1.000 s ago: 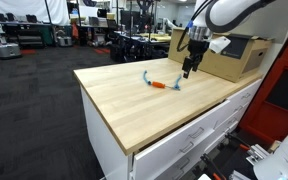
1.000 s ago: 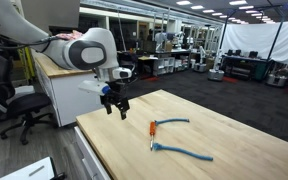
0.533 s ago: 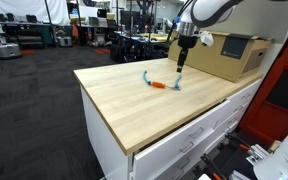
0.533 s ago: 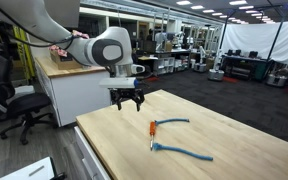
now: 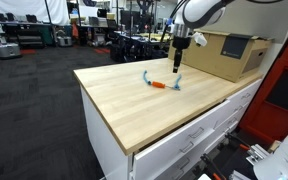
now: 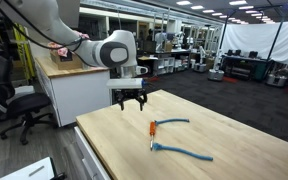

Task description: Move the screwdriver to the left slightly

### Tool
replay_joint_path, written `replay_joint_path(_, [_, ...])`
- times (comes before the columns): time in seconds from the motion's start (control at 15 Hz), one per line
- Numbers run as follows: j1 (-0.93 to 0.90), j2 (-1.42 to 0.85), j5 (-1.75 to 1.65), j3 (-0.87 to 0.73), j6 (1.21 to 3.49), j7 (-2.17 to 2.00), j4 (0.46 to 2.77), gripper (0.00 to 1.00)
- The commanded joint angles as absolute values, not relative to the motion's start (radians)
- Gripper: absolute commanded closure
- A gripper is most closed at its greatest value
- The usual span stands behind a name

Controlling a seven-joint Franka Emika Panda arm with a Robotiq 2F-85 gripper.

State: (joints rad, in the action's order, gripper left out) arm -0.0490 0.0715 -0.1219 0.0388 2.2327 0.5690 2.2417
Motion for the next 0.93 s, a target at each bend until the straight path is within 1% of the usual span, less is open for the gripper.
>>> replay_joint_path(0.0, [-0.050, -0.003, -0.051, 0.019, 2.216, 0.759, 2.178, 0.00])
replay_joint_path(0.67, [-0.007, -0.206, 0.035, 0.035, 2.332, 0.912, 2.052, 0.00])
replay_joint_path(0.87, [-0.011, -0.180, 0.019, 0.039, 2.316, 0.881, 2.081, 0.00])
